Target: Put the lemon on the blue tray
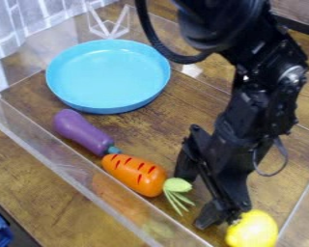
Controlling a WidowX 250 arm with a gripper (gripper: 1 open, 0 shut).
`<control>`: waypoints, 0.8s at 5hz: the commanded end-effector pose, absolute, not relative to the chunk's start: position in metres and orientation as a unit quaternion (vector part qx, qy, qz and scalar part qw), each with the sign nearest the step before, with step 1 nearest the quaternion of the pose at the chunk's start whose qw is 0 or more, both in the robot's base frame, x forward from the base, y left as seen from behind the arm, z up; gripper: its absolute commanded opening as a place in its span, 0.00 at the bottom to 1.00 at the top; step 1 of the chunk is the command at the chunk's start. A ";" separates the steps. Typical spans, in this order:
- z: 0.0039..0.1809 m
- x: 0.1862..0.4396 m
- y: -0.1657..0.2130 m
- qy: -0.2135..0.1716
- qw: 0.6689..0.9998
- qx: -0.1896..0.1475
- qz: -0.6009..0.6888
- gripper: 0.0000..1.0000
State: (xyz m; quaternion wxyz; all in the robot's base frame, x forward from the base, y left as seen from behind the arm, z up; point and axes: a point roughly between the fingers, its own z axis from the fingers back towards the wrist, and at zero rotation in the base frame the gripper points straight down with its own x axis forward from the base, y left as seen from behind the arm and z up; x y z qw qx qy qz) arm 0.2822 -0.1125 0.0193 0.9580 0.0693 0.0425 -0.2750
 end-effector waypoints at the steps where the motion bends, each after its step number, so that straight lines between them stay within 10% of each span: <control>1: 0.027 0.295 -0.125 0.023 0.962 0.064 -0.263 0.00; 2: 0.026 0.302 -0.127 0.024 0.965 0.066 -0.254 1.00; 3: 0.026 0.300 -0.138 0.022 0.967 0.067 -0.246 0.00; 4: 0.025 0.297 -0.149 0.022 0.969 0.068 -0.237 0.00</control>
